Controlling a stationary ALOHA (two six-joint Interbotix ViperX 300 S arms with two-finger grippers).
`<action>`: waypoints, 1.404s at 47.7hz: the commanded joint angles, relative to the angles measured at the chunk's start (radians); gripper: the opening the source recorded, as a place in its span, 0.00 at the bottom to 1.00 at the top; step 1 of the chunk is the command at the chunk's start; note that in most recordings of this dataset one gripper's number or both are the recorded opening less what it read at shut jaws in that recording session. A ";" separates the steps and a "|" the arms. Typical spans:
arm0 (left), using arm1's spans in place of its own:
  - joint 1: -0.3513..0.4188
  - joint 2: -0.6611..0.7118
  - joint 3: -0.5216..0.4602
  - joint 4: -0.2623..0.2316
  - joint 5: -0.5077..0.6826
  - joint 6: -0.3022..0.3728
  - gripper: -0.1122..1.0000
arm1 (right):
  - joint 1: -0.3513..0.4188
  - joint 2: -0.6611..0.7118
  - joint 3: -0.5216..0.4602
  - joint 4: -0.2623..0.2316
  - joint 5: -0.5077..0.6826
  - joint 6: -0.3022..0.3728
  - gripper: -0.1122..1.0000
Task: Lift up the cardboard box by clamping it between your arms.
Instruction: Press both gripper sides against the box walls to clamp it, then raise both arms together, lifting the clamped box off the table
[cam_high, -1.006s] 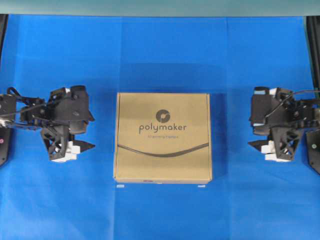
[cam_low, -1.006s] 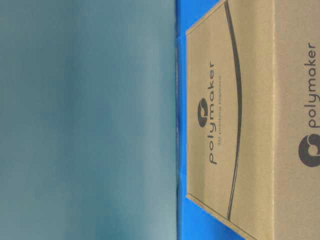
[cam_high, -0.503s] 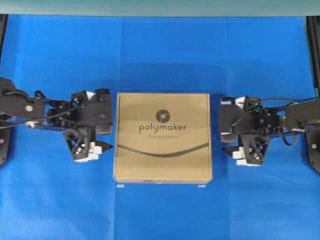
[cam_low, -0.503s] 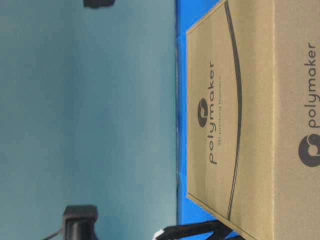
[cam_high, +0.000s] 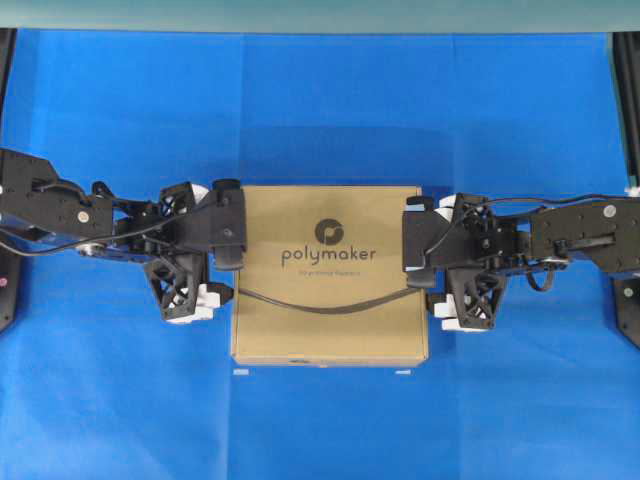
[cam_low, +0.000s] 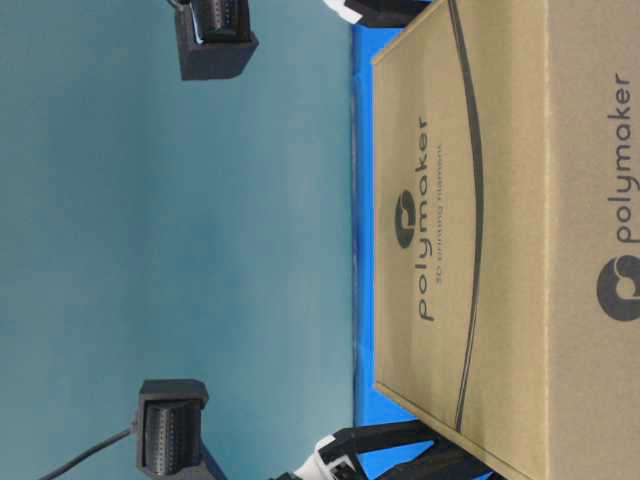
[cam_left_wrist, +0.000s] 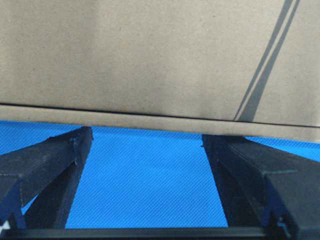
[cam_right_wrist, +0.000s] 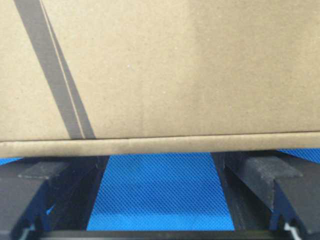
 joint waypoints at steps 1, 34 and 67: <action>0.000 -0.011 -0.020 0.002 -0.002 0.005 0.88 | 0.002 -0.015 -0.031 0.002 -0.005 0.002 0.99; 0.014 -0.253 -0.176 0.002 0.293 0.031 0.88 | 0.003 -0.196 -0.273 0.006 0.416 0.005 0.99; 0.017 -0.330 -0.716 0.002 0.833 0.031 0.88 | 0.000 -0.279 -0.795 0.018 0.999 0.012 0.99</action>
